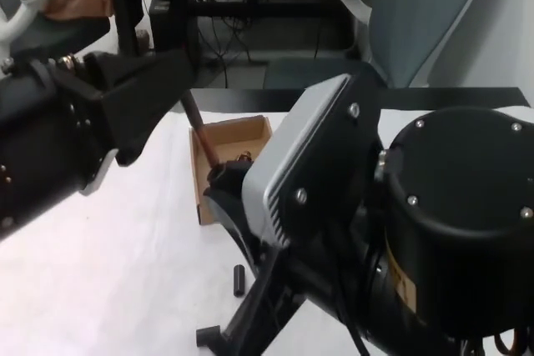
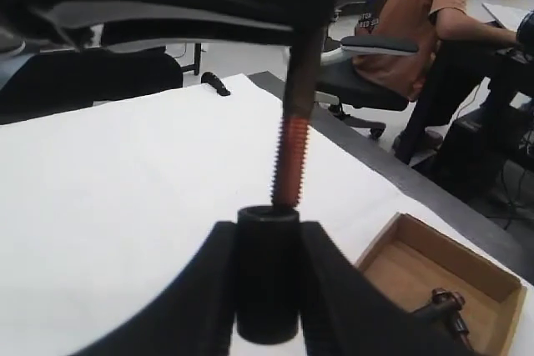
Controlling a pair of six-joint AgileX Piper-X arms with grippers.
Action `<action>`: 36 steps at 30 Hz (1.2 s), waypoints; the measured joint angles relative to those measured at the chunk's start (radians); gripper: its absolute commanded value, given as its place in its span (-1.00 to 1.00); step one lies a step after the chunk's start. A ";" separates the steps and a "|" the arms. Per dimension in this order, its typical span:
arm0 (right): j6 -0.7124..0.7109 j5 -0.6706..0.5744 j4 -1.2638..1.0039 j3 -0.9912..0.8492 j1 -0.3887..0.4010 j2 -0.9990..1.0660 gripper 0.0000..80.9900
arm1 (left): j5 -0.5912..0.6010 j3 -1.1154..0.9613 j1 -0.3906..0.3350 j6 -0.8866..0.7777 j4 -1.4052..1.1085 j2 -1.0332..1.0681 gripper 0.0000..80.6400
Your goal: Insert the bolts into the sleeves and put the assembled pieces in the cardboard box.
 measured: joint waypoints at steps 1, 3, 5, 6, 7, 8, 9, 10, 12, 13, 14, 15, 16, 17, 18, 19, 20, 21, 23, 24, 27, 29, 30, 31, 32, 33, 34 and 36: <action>0.013 0.006 0.000 0.000 -0.005 0.000 -0.99 | 0.004 0.000 0.000 -0.003 -0.002 0.000 -0.95; 0.024 0.014 0.000 0.001 -0.012 0.000 -0.99 | 0.008 0.000 0.000 -0.007 -0.003 0.000 -0.95; 0.024 0.016 -0.010 0.001 -0.018 0.000 -0.99 | 0.020 0.000 -0.010 -0.011 0.004 0.000 -0.95; 0.024 0.018 -0.019 0.001 -0.017 0.000 -0.99 | 0.024 0.000 -0.016 -0.010 0.007 0.000 -0.95; 0.024 0.018 -0.019 0.001 -0.017 0.000 -0.99 | 0.024 0.000 -0.024 -0.010 0.009 0.000 -0.95; 0.024 0.018 -0.019 0.001 -0.017 0.000 -0.99 | 0.024 0.000 -0.029 -0.010 0.012 0.000 -0.95; 0.024 0.018 -0.023 0.001 -0.017 0.000 -0.99 | 0.018 0.000 -0.040 -0.010 0.012 0.000 -0.95; 0.024 0.018 -0.024 0.001 -0.017 0.000 -0.99 | 0.014 0.000 -0.047 -0.010 0.012 0.000 -0.95; 0.024 0.018 -0.026 0.001 -0.017 0.000 -0.99 | 0.004 0.000 -0.064 -0.010 0.017 0.000 -0.95; 0.024 0.018 -0.025 0.001 -0.017 0.000 -0.99 | 0.000 0.000 -0.072 -0.008 0.016 0.000 -0.95; 0.024 0.016 -0.025 0.001 -0.017 0.000 -0.99 | -0.002 0.000 -0.080 -0.008 0.019 0.002 -0.95; 0.024 0.014 -0.028 0.001 -0.017 0.000 -0.99 | -0.001 0.000 -0.087 -0.008 0.021 0.003 -0.95; 0.024 0.013 -0.031 0.001 -0.017 0.000 -0.99 | -0.001 0.000 -0.091 -0.006 0.023 0.005 -0.95; 0.024 0.009 -0.035 0.001 -0.017 0.000 -0.99 | -0.005 0.002 -0.102 -0.006 0.026 0.010 -0.95; 0.024 0.005 -0.041 0.001 -0.017 0.000 -0.99 | -0.004 0.001 -0.108 -0.006 0.028 0.013 -1.00; 0.024 0.002 -0.044 0.001 -0.017 0.000 -0.99 | -0.004 0.005 -0.116 -0.006 0.032 0.018 -0.91; 0.024 0.001 -0.045 0.001 -0.017 0.000 -0.99 | 0.000 0.007 -0.124 -0.006 0.039 0.021 -0.78; 0.024 0.001 -0.047 0.001 -0.017 0.000 -0.99 | 0.002 0.009 -0.131 -0.004 0.046 0.025 -0.56; 0.024 0.001 -0.046 0.001 -0.017 0.000 -0.99 | 0.007 0.008 -0.139 0.004 0.059 0.027 0.03; 0.024 -0.002 -0.046 0.001 -0.017 0.000 -0.99 | 0.008 0.008 -0.141 0.012 0.065 0.027 0.47; 0.024 -0.010 -0.040 0.001 -0.017 0.000 -0.99 | 0.047 0.008 -0.151 0.031 0.069 0.027 0.74; 0.024 -0.009 -0.032 0.001 -0.017 0.001 -0.99 | 0.059 0.008 -0.150 0.041 0.069 0.027 0.74; 0.024 -0.005 -0.031 0.001 -0.017 0.001 -0.99 | 0.060 0.008 -0.145 0.042 0.066 0.027 0.74; 0.024 0.007 -0.027 0.001 -0.017 0.001 -0.99 | 0.062 0.008 -0.139 0.045 0.066 0.027 0.74; 0.024 0.014 -0.025 0.001 -0.017 0.001 -0.99 | 0.065 0.008 -0.133 0.053 0.064 0.027 0.74; 0.024 0.039 -0.010 0.001 -0.020 0.001 -0.99 | 0.068 0.008 -0.126 0.062 0.062 0.024 0.74; 0.024 0.050 -0.003 0.001 -0.025 0.001 -0.99 | 0.068 0.008 -0.117 0.068 0.059 0.017 0.74; 0.024 0.066 0.024 0.001 -0.046 0.001 -0.99 | 0.070 0.008 -0.094 0.095 0.055 -0.010 0.74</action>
